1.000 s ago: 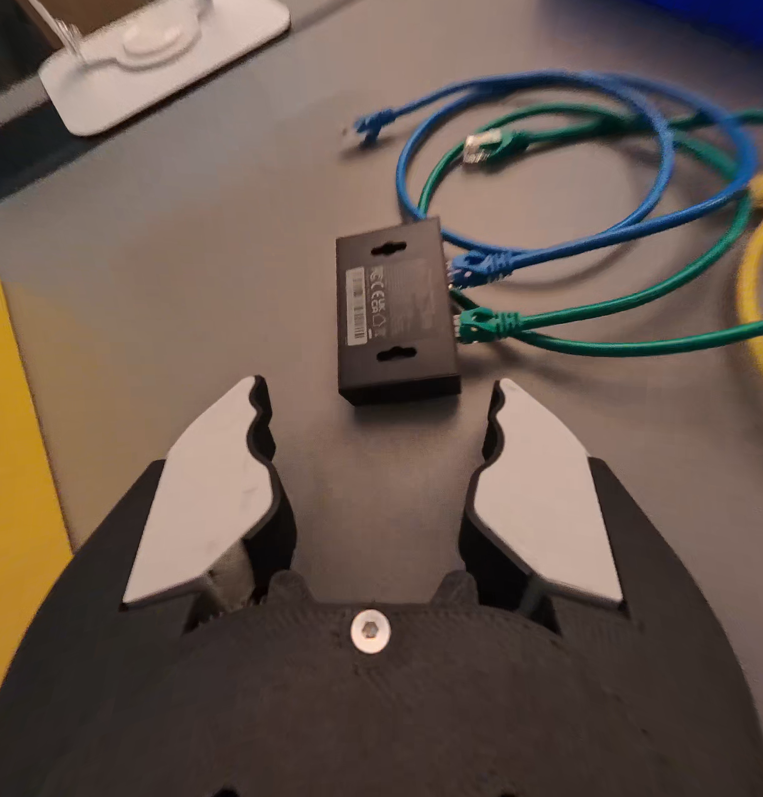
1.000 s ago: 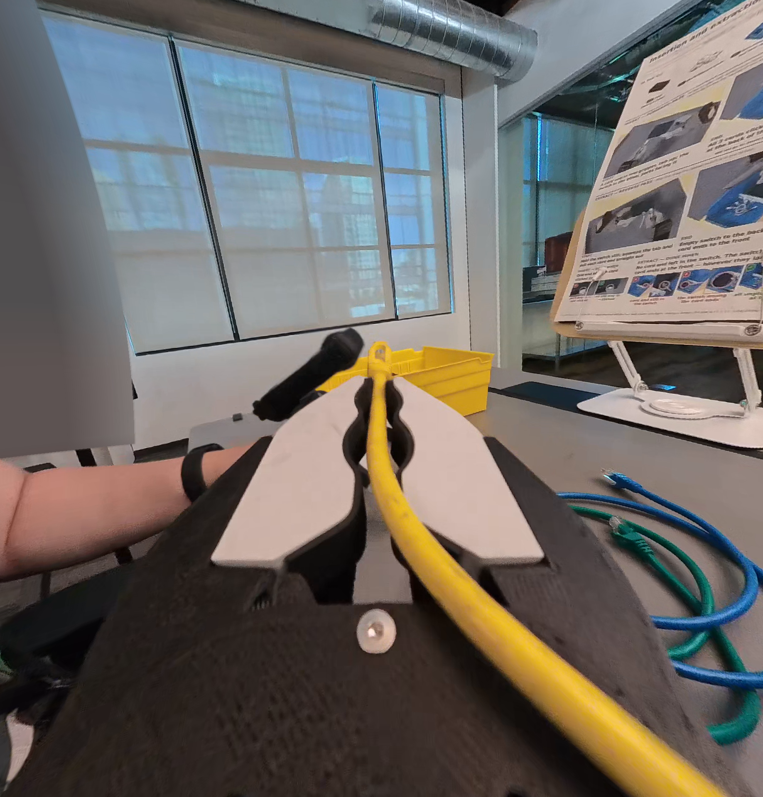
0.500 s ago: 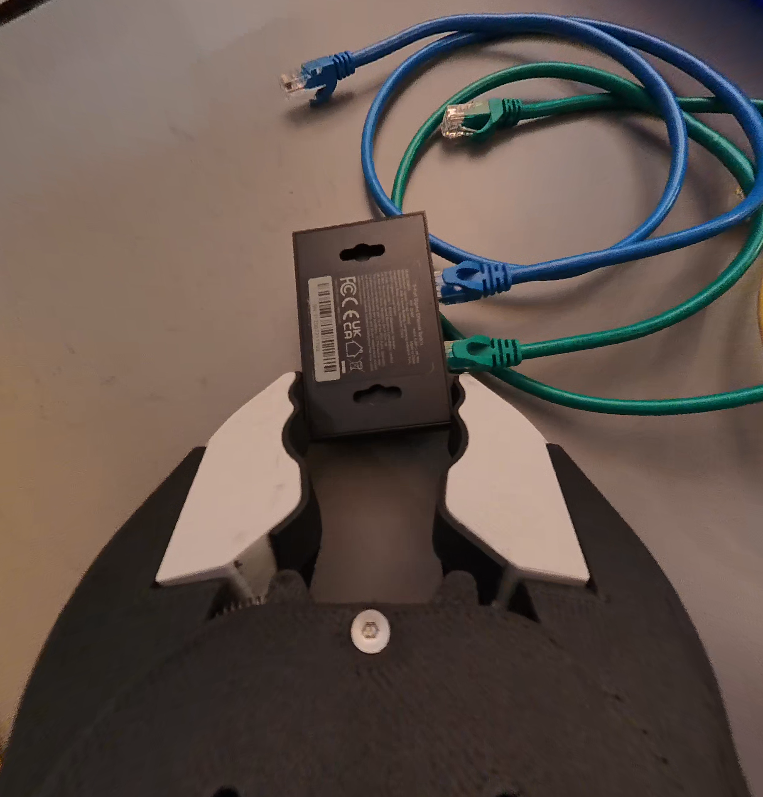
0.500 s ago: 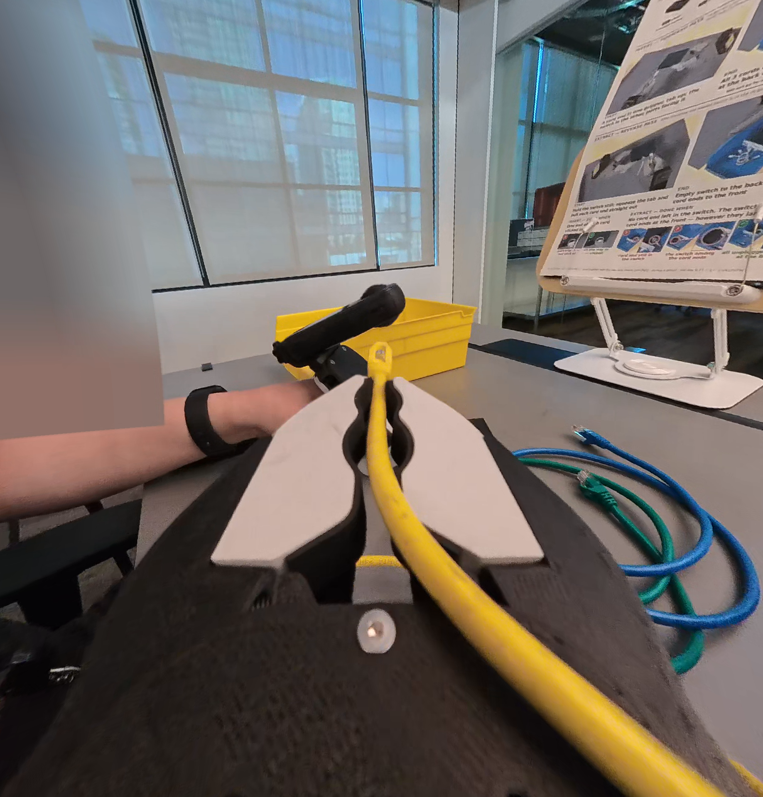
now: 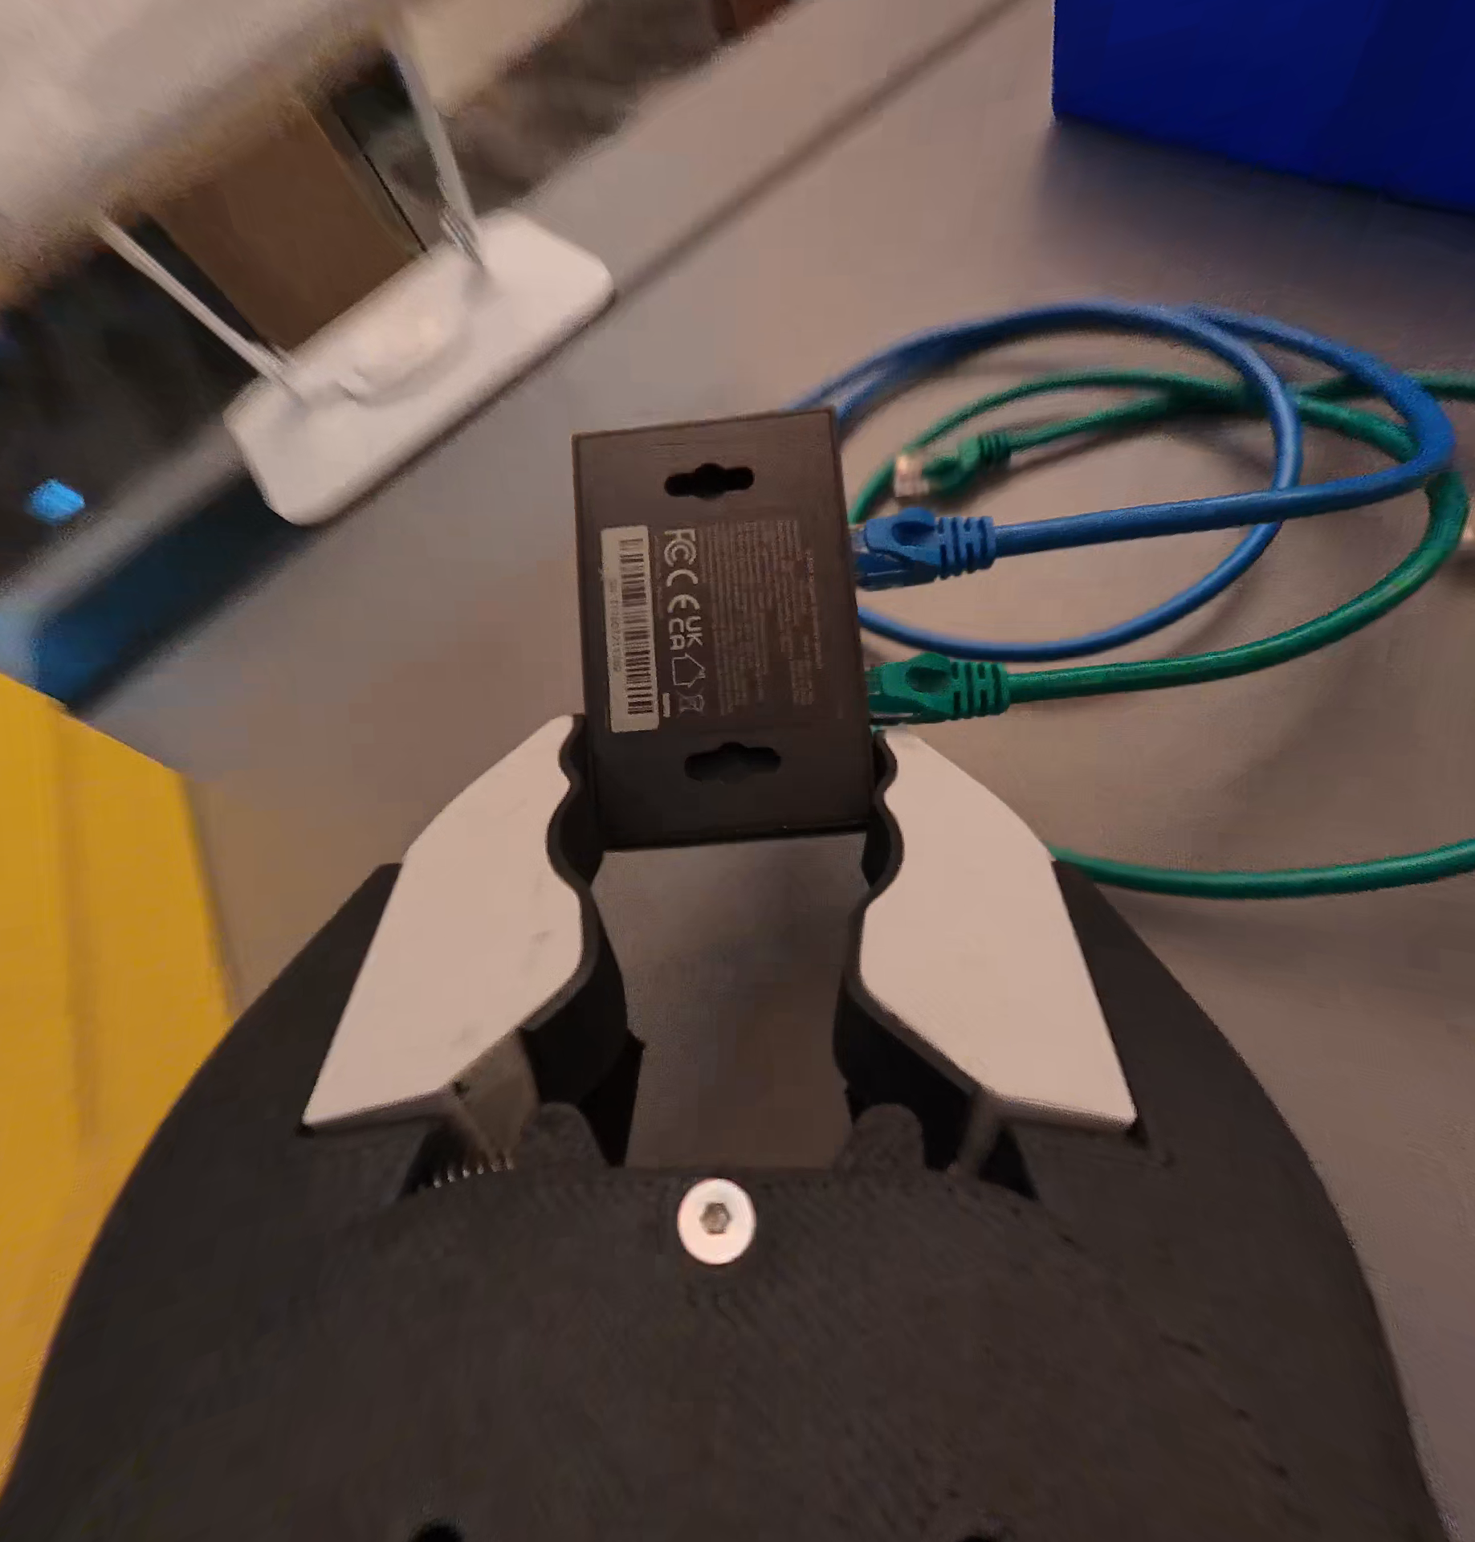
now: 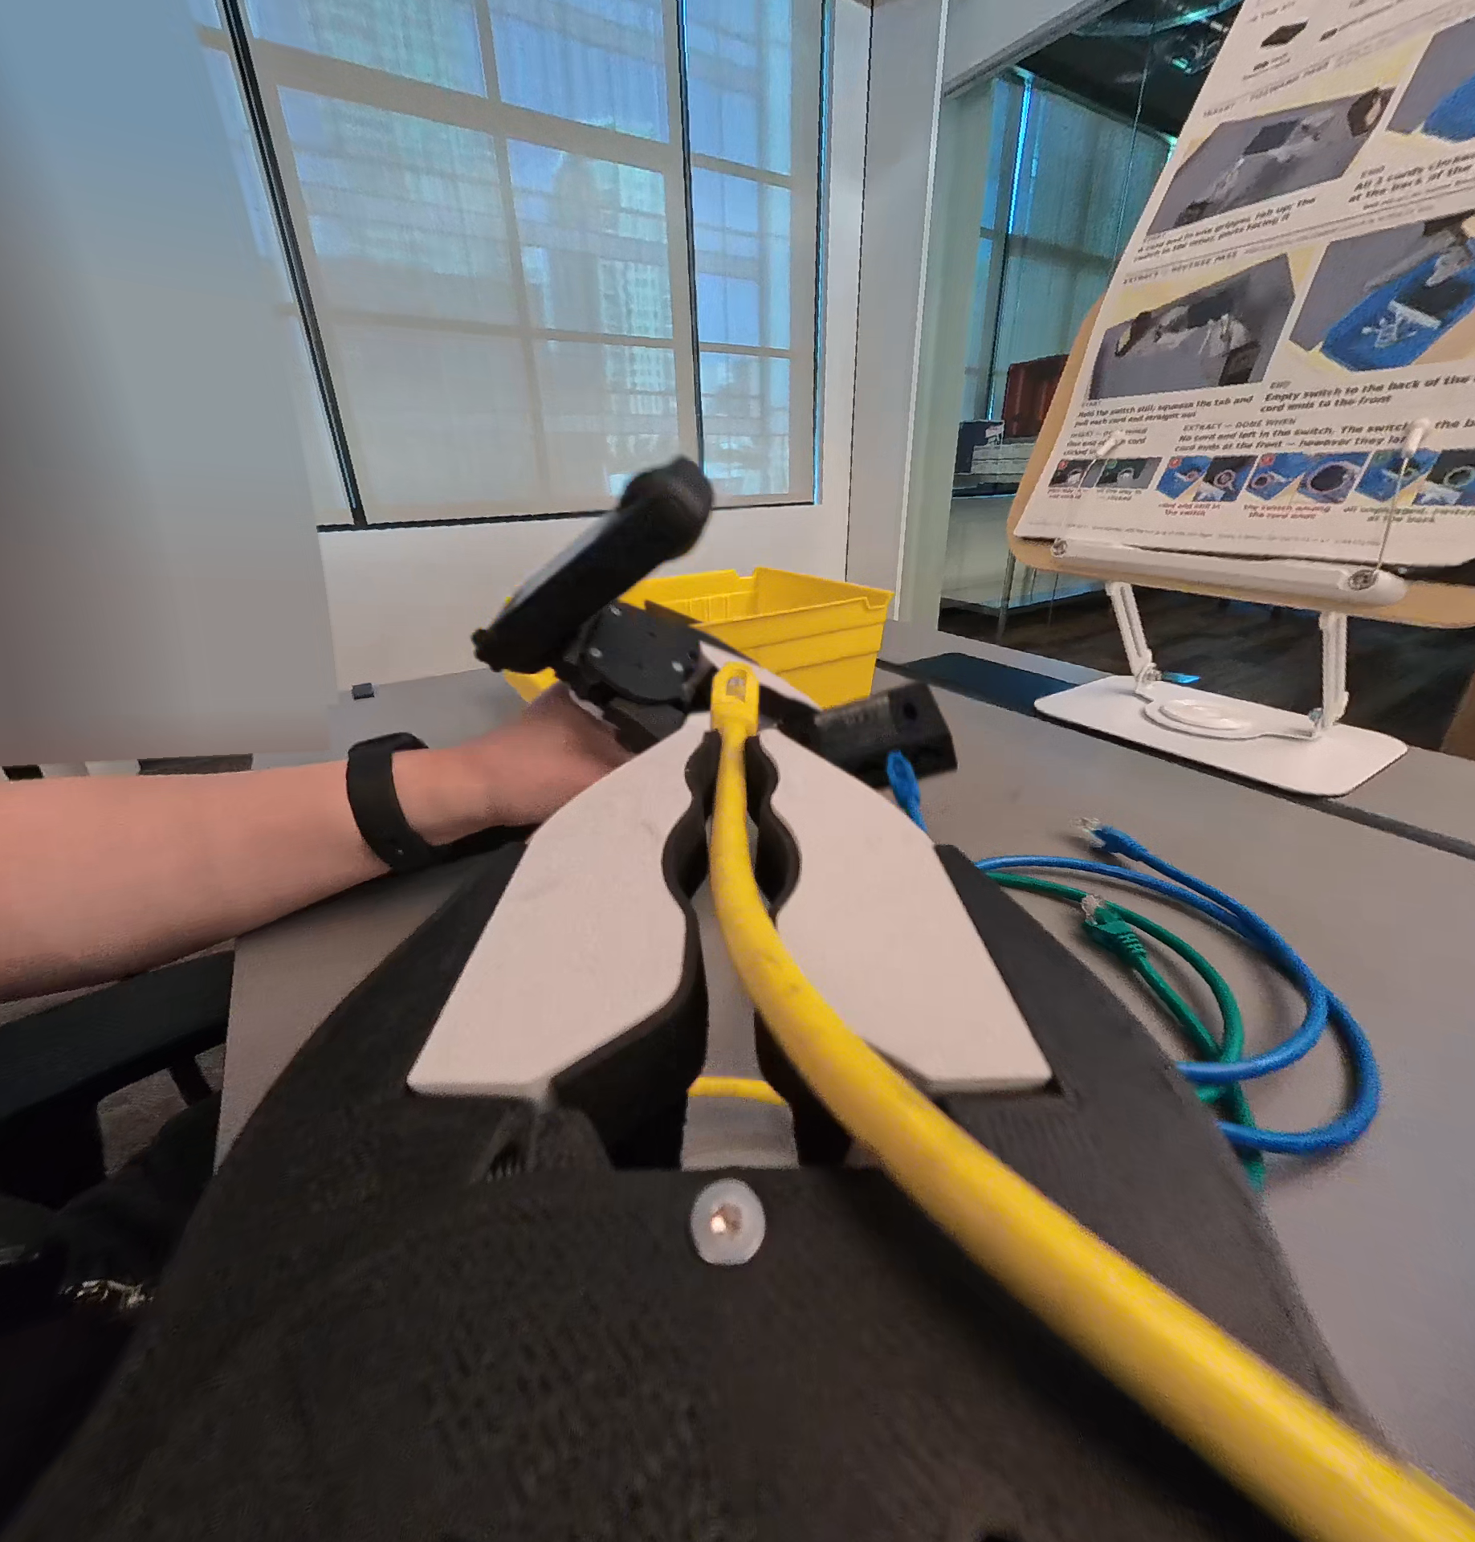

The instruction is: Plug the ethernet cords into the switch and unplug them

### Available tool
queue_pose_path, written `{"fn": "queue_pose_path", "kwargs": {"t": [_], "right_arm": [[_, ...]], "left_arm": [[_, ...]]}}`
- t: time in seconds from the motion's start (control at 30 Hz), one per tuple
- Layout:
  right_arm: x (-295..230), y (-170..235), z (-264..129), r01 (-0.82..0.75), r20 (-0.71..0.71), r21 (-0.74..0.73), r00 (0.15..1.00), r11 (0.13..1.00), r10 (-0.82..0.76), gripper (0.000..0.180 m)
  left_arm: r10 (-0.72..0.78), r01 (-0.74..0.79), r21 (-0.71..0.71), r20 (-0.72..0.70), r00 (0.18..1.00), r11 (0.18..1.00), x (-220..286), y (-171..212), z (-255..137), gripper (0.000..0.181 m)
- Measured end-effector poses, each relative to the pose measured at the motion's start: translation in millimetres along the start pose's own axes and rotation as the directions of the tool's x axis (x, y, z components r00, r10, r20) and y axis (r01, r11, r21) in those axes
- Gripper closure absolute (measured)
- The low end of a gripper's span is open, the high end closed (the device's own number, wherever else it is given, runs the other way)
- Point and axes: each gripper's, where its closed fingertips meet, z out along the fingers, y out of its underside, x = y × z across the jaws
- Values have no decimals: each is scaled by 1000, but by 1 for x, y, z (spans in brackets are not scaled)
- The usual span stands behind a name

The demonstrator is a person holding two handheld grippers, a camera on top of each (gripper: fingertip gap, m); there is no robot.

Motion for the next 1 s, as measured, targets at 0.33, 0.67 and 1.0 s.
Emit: {"fn": "queue_pose_path", "kwargs": {"t": [0.33,0.67,1.0], "right_arm": [[22,-41,-2,251,-102,33,964,968,-246,173],[45,-112,38,526,-65,122,851,842,-522,173],[-14,-165,110,750,-63,301,632,589,-772,173]], "left_arm": [[30,-219,421,411,911,880,-102,-140,-110,120],[-268,189,752,-17,963,632,-161,-219,-165,120],[-207,441,691,-399,894,573,-131,-231,-126,120]]}}
